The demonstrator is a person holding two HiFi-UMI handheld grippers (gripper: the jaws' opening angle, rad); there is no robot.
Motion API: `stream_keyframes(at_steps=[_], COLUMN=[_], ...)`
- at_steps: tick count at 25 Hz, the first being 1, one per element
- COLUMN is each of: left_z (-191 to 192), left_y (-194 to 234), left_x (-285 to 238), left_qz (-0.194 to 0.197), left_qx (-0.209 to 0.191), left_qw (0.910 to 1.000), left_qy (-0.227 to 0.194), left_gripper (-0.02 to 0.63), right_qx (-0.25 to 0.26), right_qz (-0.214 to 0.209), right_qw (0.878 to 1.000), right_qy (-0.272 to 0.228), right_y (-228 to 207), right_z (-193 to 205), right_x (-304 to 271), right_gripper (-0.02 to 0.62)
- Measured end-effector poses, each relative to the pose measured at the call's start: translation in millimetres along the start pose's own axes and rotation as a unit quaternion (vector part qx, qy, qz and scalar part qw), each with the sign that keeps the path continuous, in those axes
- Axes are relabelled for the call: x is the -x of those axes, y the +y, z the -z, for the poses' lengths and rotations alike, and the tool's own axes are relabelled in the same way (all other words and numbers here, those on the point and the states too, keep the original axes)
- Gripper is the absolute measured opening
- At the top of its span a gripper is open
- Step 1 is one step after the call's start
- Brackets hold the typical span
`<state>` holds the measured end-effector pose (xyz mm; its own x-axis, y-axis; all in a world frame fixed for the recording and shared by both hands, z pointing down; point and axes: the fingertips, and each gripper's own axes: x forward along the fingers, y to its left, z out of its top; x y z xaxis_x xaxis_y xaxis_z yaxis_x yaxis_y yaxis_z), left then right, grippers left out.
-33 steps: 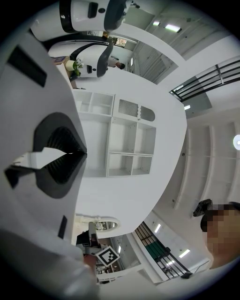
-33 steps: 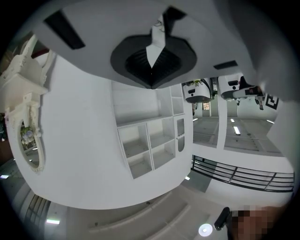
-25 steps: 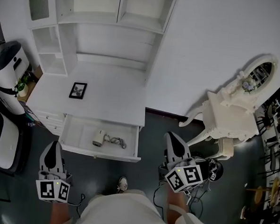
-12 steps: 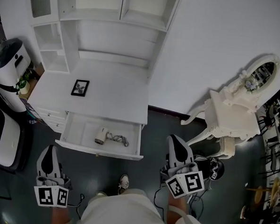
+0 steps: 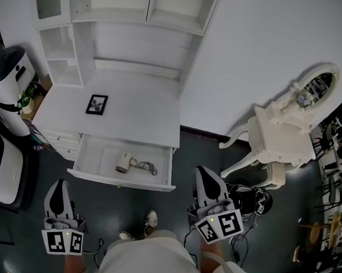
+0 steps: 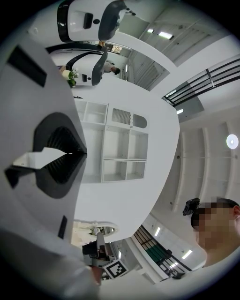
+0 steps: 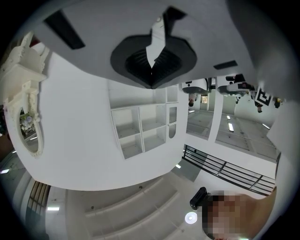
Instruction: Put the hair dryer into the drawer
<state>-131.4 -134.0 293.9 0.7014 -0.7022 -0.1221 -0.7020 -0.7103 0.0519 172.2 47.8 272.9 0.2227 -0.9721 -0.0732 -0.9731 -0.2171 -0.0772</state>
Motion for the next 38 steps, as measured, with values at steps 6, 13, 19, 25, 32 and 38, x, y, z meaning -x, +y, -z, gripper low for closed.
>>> stream_keyframes(at_steps=[6,13,19,25,32,38], left_z=[5,18,20,24,28,26], left_y=[-2,-3,-1,-3,-1,7], left_x=[7,23,37,44,46,50], left_qz=[0.012,0.018,0.012,0.01,0.011,0.004], left_qx=[0.003,0.007,0.005,0.008,0.018,0.022], left_qw=[0.9999,0.9996,0.9997,0.9996,0.9995,0.9996], left_qy=[0.004,0.021,0.021,0.026,0.023,0.019], left_gripper=[0.017,0.017,0.017,0.017,0.017,0.017], right_qx=[-0.004,-0.013,-0.011,-0.008,0.003,0.011], right_qz=[0.006,0.004,-0.003,-0.018,-0.022,-0.032], right_qw=[1.0,1.0,1.0,0.999,0.999,0.999], right_qy=[0.004,0.015,0.023,0.031,0.031,0.027], right_y=[7,21,30,40,45,56], right_z=[5,18,26,31,27,22], right_x=[14,25,31,31,30,25], right_gripper=[0.011,0.011,0.009,0.009,0.009,0.009])
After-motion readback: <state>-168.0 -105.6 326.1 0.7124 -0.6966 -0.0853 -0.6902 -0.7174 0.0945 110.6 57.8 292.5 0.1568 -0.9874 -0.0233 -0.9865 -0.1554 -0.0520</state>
